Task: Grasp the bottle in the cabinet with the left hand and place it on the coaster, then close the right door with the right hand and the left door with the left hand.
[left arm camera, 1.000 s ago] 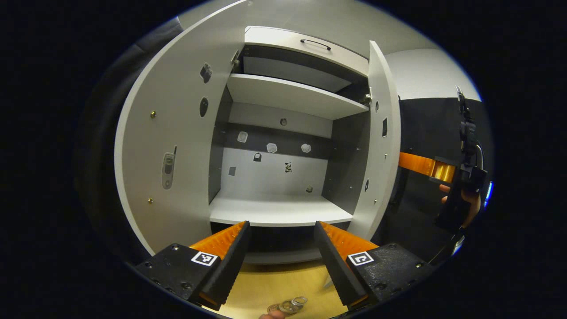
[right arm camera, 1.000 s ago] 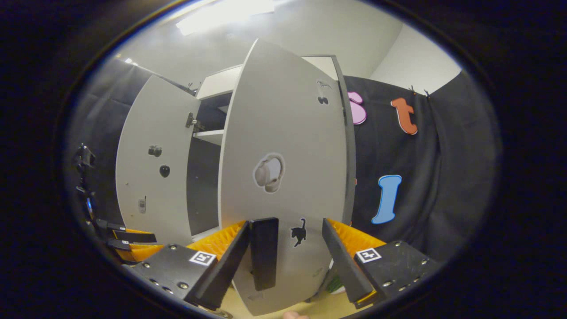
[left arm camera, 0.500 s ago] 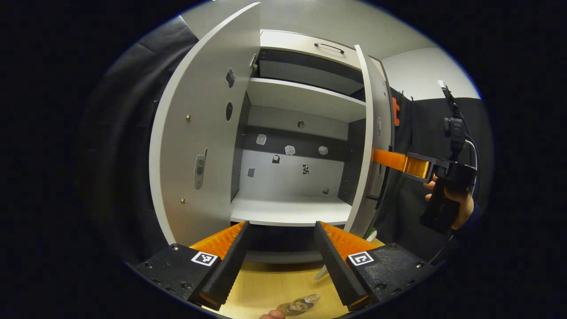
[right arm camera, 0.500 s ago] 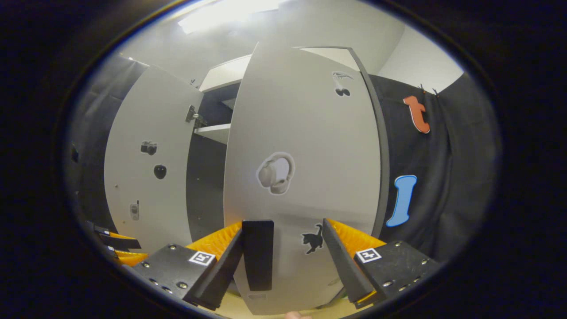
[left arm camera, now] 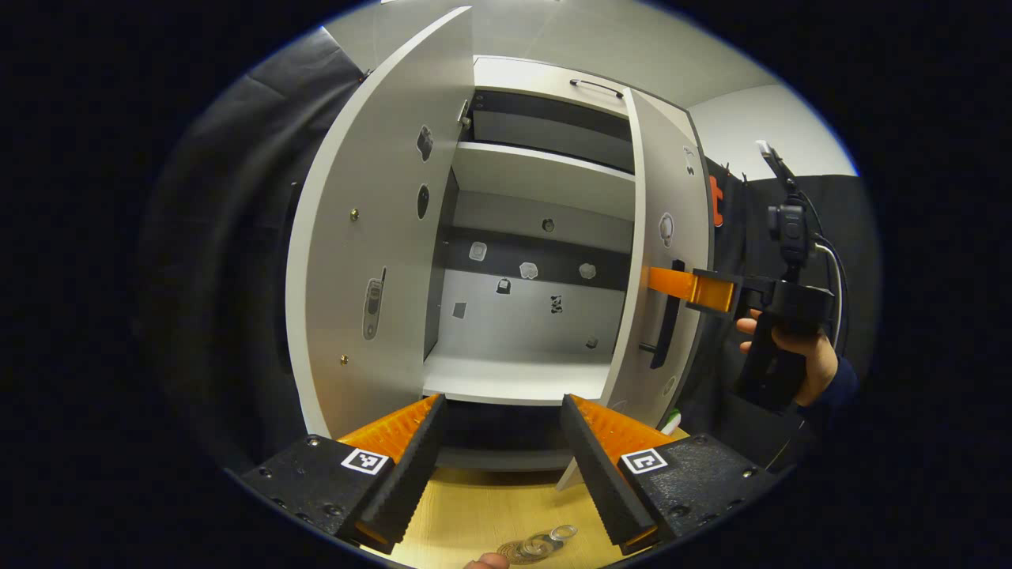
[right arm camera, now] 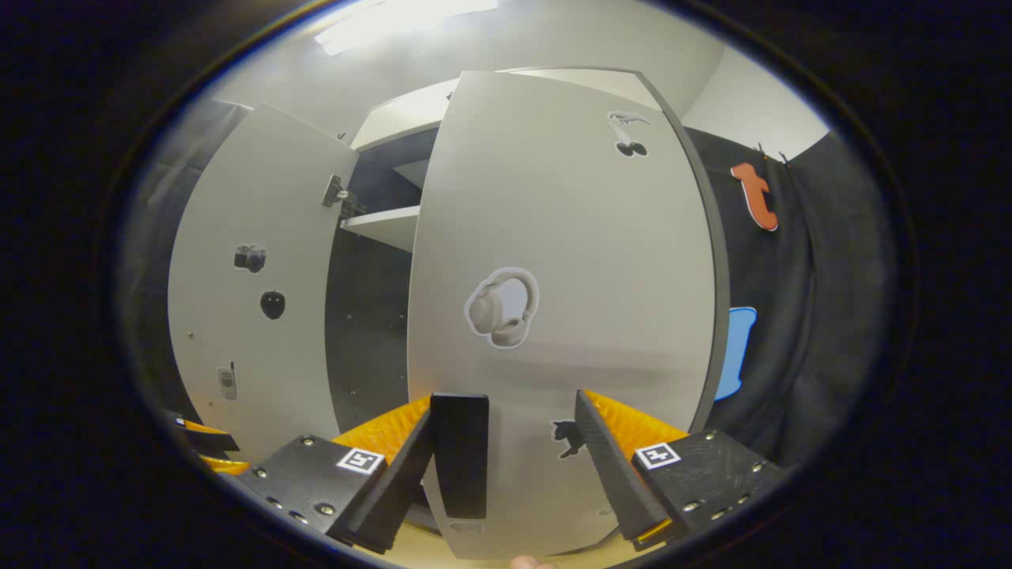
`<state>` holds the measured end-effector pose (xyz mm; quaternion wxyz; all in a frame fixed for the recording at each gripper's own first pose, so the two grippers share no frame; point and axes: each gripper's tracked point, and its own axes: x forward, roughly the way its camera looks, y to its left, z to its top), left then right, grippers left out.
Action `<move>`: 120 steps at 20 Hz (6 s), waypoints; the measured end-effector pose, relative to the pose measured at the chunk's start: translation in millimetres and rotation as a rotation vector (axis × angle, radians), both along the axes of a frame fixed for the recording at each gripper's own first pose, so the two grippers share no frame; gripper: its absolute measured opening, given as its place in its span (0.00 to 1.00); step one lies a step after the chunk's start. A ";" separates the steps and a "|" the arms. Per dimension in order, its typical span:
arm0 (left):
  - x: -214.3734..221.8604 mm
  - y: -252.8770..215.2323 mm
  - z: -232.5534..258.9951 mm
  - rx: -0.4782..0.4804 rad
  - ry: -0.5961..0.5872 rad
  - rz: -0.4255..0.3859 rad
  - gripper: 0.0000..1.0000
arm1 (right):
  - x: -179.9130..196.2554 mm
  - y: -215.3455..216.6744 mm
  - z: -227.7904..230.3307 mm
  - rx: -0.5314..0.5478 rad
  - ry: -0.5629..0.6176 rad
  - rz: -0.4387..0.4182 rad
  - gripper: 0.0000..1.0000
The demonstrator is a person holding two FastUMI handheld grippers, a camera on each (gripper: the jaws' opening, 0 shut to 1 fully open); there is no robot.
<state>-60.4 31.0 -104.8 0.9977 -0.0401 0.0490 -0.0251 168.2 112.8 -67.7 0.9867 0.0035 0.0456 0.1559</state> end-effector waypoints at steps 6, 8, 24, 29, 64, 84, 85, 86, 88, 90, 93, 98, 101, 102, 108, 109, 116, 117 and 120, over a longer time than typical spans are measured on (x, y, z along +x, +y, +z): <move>-5.9 7.5 1.9 -0.001 -0.002 0.035 0.92 | 22.5 10.2 -6.0 0.040 0.035 -0.020 1.00; -7.2 10.6 2.7 -0.005 -0.002 0.045 0.92 | 26.8 14.1 -7.2 0.025 0.026 -0.042 1.00; -58.0 60.1 12.1 -0.026 -0.007 0.188 0.92 | 57.7 21.0 -13.0 0.005 -0.003 -0.210 1.00; -76.5 106.2 21.6 -0.001 -0.024 0.306 0.93 | 59.0 21.1 -14.4 0.002 -0.014 -0.239 1.00; 14.5 54.5 41.2 -0.021 -0.068 -0.102 0.94 | 9.1 -41.0 16.3 0.053 -0.078 -0.303 1.00; 107.8 -34.6 27.0 -0.002 -0.040 -0.200 0.99 | -26.7 -130.5 13.0 -0.003 -0.074 -0.439 0.97; 111.2 -36.6 27.4 -0.004 -0.040 -0.203 0.99 | -27.4 -131.7 12.2 -0.007 -0.073 -0.440 1.00; 114.1 -38.0 27.5 -0.005 -0.039 -0.204 0.99 | -27.8 -132.9 11.0 -0.011 -0.073 -0.440 1.00; 116.6 -40.9 27.6 -0.007 -0.040 -0.207 0.99 | -26.9 -133.5 10.0 -0.014 -0.072 -0.437 0.97; 120.2 -43.5 28.0 -0.003 -0.041 -0.212 0.99 | -26.1 -133.4 10.0 -0.015 -0.073 -0.433 1.00; 123.7 -45.8 28.9 0.003 -0.041 -0.217 0.99 | -24.1 -132.7 10.8 -0.017 -0.079 -0.427 1.00; 126.9 -47.7 27.4 0.011 -0.038 -0.213 0.99 | -21.9 -129.3 9.1 -0.019 -0.082 -0.415 1.00; 126.0 -48.4 27.4 0.035 -0.041 -0.204 0.99 | -20.8 -127.7 9.1 -0.019 -0.087 -0.409 1.00; 125.7 -48.3 27.4 0.043 -0.039 -0.199 0.99 | -20.5 -127.6 8.5 -0.021 -0.087 -0.408 1.00; 127.5 -51.8 27.9 0.062 -0.038 -0.194 0.99 | -18.4 -124.2 3.8 -0.019 -0.082 -0.396 1.00; 128.0 -51.8 27.7 0.063 -0.037 -0.194 0.99 | -18.0 -123.2 3.2 -0.020 -0.082 -0.394 1.00; 138.5 -54.1 26.3 0.069 -0.039 -0.190 0.99 | -13.9 -121.4 0.2 -0.021 -0.078 -0.383 1.00; 140.3 -53.9 26.3 0.070 -0.039 -0.189 0.99 | -13.7 -120.8 0.8 -0.020 -0.079 -0.382 1.00; 143.7 -54.3 25.8 0.071 -0.038 -0.185 0.99 | -13.9 -120.7 0.0 -0.020 -0.076 -0.378 1.00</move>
